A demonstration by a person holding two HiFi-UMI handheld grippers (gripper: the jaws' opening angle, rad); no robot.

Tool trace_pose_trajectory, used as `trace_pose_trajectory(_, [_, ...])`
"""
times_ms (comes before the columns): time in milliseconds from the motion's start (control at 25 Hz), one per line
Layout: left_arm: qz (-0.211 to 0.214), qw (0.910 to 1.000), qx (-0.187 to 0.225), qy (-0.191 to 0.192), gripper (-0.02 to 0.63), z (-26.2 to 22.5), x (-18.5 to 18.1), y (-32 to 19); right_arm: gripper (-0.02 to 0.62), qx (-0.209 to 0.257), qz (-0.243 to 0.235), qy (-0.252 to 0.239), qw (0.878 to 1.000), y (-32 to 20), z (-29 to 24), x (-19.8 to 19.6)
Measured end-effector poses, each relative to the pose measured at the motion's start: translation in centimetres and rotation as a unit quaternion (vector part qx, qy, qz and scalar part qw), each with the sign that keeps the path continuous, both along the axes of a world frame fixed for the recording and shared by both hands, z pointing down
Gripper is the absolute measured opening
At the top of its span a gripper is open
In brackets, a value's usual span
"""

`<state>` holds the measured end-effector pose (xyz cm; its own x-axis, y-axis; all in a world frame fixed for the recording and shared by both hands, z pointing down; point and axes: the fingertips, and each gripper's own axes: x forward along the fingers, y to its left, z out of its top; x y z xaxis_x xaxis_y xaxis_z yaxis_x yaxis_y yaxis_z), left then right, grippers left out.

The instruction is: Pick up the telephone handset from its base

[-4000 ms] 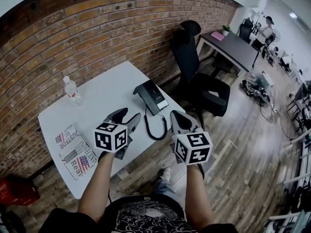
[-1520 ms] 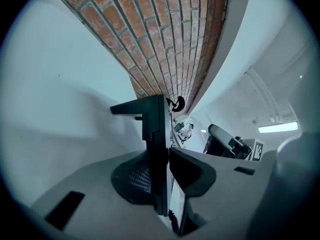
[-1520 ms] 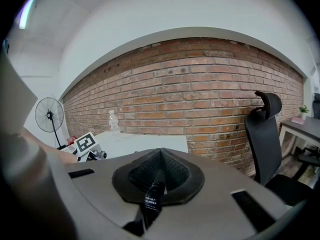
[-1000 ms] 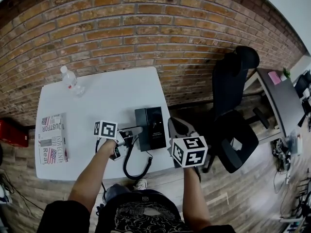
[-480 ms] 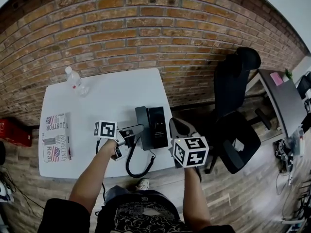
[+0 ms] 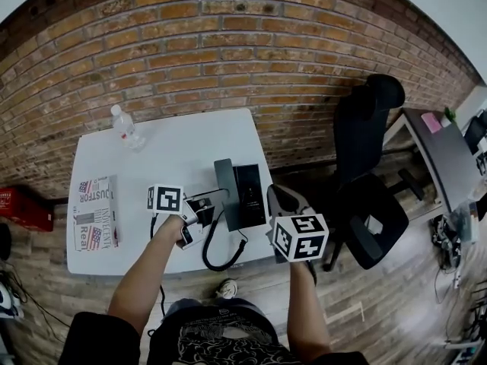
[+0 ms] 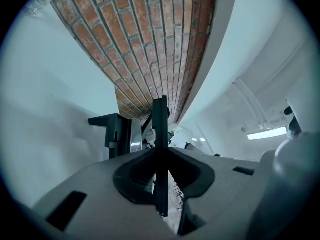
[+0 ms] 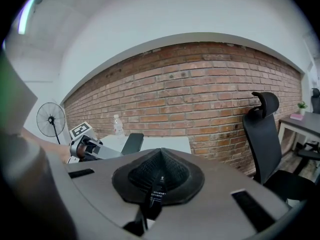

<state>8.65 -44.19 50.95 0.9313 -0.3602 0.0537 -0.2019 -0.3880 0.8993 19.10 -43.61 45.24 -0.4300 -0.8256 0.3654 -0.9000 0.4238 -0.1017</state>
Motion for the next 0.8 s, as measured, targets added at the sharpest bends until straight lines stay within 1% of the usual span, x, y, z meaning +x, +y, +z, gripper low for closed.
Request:
trace_pose_trajectory(400, [0.009,0.9987,0.042,0.028,0.074,-4.9,-0.7,3.4,0.0,0.017,0.02,0.008,1.0,4.7,-2.0,-0.5])
trace_pose_trajectory(600, [0.014,0.9974,0.059,0.041,0.074,-6.8,-1.4,6.8,0.0,0.025,0.031,0.006,0.999,8.0,-3.0,-0.9])
trace_pose_trajectory(720, [0.018,0.9967,0.06,0.051,0.074,-7.7,-1.9,9.2,0.0,0.027,0.036,0.002,0.999,10.2,-3.4,-1.3])
trace_pose_trajectory(800, [0.019,0.9964,0.066,0.051,0.074,-8.2,-2.4,10.7,-0.001,0.028,0.037,0.001,0.999,11.7,-3.6,-1.6])
